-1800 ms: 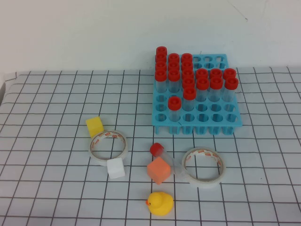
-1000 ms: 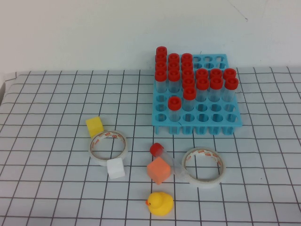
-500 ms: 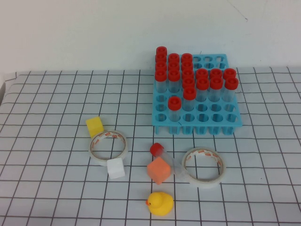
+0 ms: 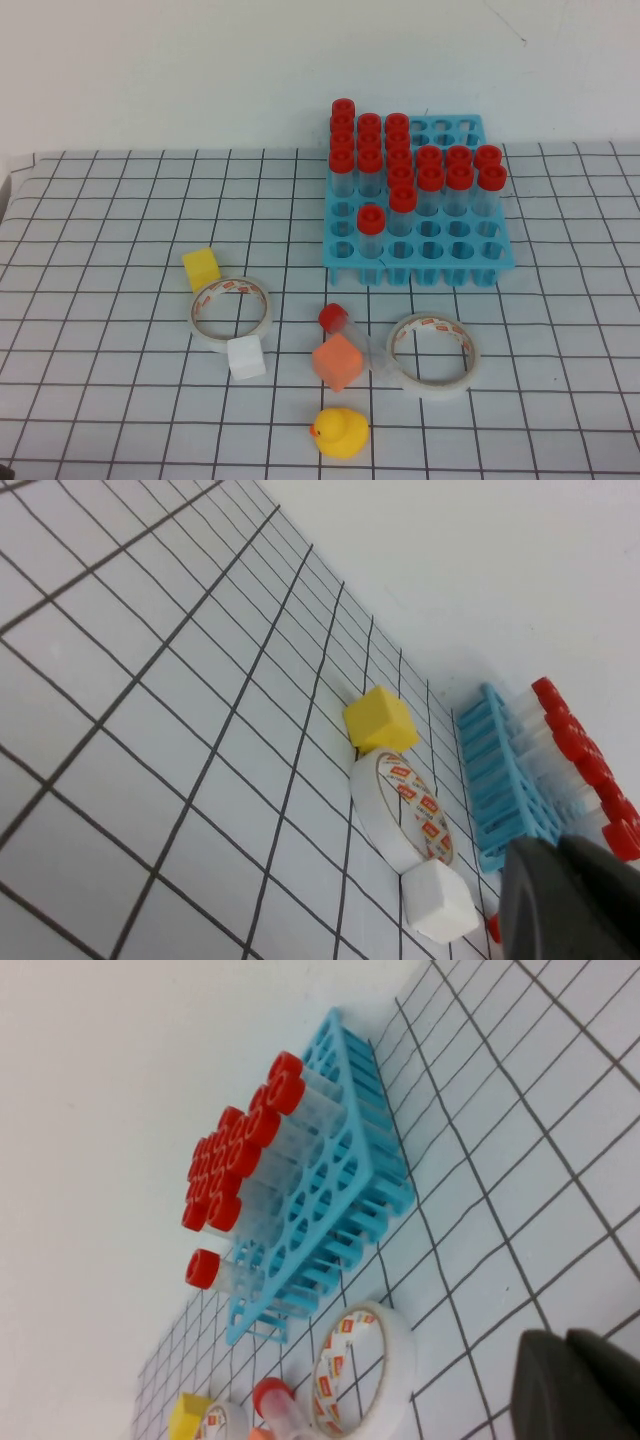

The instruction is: Place the test tubes

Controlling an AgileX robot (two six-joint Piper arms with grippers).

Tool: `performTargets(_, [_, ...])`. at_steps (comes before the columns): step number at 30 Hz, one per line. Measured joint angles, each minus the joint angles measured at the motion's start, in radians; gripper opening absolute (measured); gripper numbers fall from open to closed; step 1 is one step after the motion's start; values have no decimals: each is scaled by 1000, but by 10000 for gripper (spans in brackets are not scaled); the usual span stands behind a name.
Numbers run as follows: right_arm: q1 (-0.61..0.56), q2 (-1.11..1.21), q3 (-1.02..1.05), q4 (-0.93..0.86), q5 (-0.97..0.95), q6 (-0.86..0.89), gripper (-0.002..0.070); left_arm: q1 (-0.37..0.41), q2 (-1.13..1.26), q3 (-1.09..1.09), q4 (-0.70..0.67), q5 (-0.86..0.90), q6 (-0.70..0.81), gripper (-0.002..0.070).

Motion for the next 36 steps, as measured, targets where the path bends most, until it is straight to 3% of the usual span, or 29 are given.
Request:
performTargets(6, [0, 0, 0, 17, -4, -34, -1, -9, 0, 0, -58, 1, 22, -2])
performTargets(13, [0, 0, 0, 13, -4, -171, -1, -60, 42, -180, -85, 220, 555, -2])
performTargets(19, [0, 0, 0, 10, -6, -217, -1, -60, 358, -464, 23, 455, 689, -2])
performTargets(23, [0, 0, 0, 10, -12, -222, -1, -60, 554, -666, 39, 616, 860, -1])
performTargets(31, [0, 0, 0, 10, -24, -224, -1, -96, 825, -924, 103, 676, 934, -1])
performTargets(36, [0, 0, 0, 10, -26, -226, -1, -261, 965, -1060, 228, 708, 874, -2])
